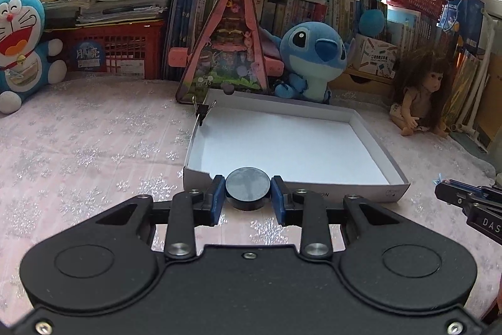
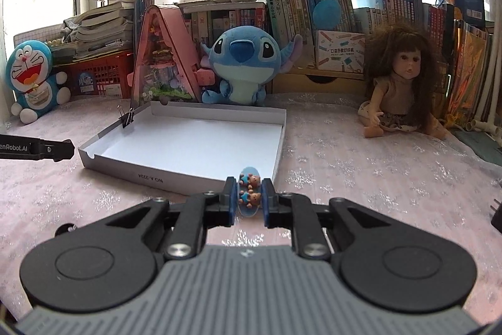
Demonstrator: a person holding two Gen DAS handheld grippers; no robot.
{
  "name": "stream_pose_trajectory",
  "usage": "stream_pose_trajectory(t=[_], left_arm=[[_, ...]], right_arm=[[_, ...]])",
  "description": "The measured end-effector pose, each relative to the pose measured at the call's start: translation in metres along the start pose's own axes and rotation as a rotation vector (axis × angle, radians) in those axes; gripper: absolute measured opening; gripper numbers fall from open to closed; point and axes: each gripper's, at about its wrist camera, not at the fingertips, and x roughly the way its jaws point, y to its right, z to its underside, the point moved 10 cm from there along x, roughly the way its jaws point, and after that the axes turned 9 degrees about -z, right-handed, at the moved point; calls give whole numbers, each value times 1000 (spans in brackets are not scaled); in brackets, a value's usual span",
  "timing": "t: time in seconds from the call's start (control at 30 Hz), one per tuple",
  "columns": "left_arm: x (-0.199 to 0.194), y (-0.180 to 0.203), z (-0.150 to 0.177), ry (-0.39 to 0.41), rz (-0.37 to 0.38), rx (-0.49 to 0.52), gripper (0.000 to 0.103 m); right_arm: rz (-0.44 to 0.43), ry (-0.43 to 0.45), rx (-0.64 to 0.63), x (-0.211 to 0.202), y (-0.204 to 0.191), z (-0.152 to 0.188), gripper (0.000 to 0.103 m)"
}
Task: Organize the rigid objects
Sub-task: 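Carry puck and hair clip into the white tray and open both grippers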
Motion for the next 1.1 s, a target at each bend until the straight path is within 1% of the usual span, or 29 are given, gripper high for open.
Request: stream_pose_trajectory(t=[0.1,0.2,0.33,0.4,0.47,0.53,0.67,0.87,1.1], left_arm=[[11,6,-20,0,8,8,30],[27,14,-38,-29,33,12,30],[58,23,-55,-106,77,1,30],[76,25,-59,-149,76,-12,30],[92,27,-60,-177,65,-13,30],[106,29,-56,-199,48,11,30],[126,29,-45,-239,22,36,30],[141,25,-34,-260,-9,45,30],[152,25,-27,-271,-29,56,30]], right_arm=[[-23,-22,11,16,2,-16,20],[-57,-63,32,35,3,-32,20],[-107,-145,99,66,9,-47,20],[-124,-182,132,82,11,-50,20],[-131,-215,168,97,14,-49,20],[-139,-245,192,111,16,-45,20],[-117,-301,220,131,19,-31,20],[-80,-337,218,145,25,-18,20],[-77,-360,214,151,25,-11,20]])
